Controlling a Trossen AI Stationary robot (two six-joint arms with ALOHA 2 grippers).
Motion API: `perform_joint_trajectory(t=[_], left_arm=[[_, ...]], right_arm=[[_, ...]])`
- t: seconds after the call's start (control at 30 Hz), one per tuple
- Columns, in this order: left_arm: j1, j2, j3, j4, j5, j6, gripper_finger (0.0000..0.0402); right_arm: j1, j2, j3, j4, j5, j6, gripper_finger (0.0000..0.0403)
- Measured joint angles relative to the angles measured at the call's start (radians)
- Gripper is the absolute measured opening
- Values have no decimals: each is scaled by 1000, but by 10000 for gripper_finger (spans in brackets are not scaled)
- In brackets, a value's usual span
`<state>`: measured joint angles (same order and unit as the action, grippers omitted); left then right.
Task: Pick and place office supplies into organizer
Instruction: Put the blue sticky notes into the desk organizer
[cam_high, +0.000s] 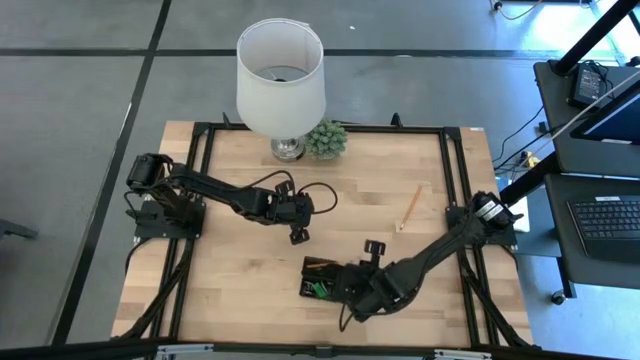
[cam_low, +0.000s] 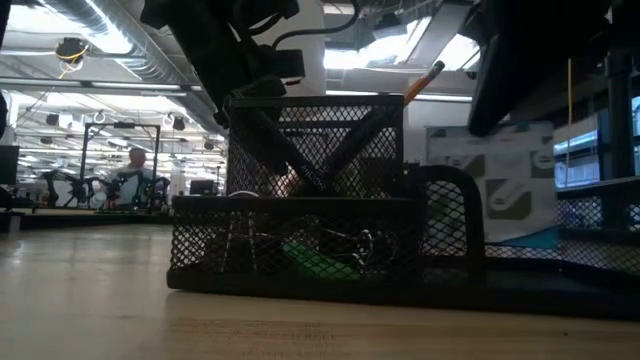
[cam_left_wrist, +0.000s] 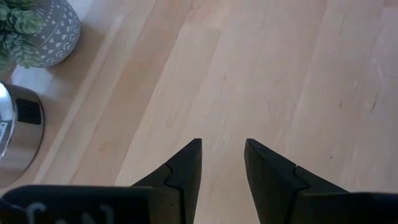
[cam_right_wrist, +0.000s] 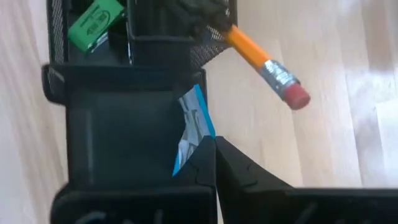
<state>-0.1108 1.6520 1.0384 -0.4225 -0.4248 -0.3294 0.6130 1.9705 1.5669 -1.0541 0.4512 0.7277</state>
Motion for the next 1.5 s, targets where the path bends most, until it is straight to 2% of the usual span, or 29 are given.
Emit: perform_joint_trajectory(t=[0.7, 1.23, 1.5], left_arm=[[0, 0, 0, 0, 0, 2, 116], [0, 0, 0, 0, 0, 2, 116], [0, 0, 0, 0, 0, 0, 116]], right_arm=[[5, 21, -50, 146, -46, -44, 0], [4, 21, -53, 234, -182, -53, 3], [4, 21, -53, 255, -184, -52, 8]])
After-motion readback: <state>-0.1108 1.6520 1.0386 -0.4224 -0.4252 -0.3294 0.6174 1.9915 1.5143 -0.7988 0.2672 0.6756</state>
